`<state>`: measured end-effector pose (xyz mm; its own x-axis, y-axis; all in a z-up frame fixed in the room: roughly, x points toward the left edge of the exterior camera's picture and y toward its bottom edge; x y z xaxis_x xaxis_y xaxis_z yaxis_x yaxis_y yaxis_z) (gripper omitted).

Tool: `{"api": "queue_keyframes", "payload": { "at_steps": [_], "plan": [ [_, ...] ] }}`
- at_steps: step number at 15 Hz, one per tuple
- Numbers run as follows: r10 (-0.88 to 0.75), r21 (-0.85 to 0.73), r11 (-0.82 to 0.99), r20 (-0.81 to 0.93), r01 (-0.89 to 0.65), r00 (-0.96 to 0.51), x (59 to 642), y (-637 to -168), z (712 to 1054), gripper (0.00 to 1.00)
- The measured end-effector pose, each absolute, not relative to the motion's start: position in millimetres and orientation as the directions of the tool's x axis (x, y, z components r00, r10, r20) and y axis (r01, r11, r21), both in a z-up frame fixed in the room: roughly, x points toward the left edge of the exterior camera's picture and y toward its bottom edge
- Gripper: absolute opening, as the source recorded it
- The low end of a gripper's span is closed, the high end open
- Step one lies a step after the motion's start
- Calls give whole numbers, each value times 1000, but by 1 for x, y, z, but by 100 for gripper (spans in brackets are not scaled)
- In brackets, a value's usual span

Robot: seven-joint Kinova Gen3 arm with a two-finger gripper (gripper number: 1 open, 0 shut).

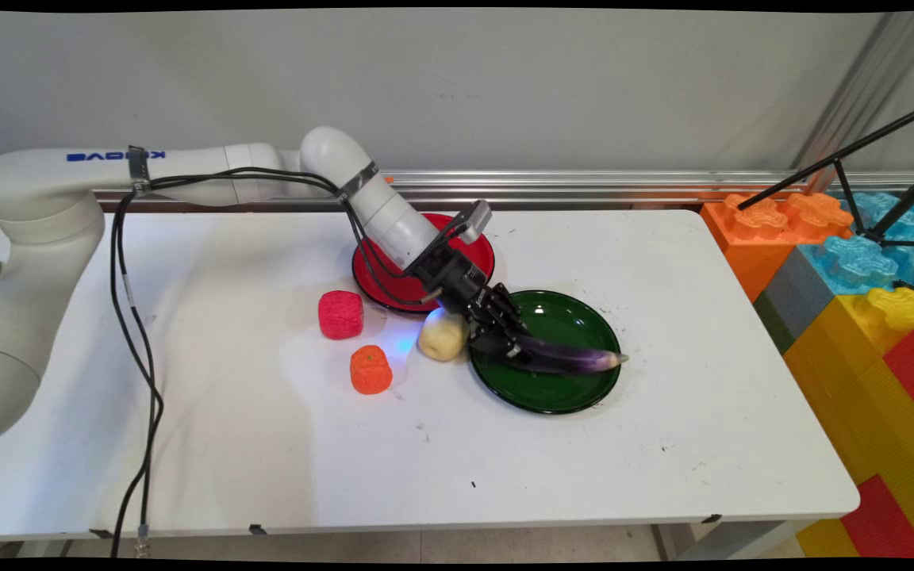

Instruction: Place the picked object on the table

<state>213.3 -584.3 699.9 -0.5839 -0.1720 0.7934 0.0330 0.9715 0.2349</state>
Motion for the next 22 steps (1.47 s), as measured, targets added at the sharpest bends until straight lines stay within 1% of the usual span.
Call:
{"api": "queue_keyframes", "payload": {
  "at_steps": [11, 17, 22],
  "plan": [
    [-191, 234, 972, 839, 21, -510, 220, -580, 742, 0],
    [-199, 241, 970, 847, 23, -493, 241, -565, 761, 0],
    [-206, 257, 966, 843, 35, -497, 275, -543, 773, 0]
  ]
}}
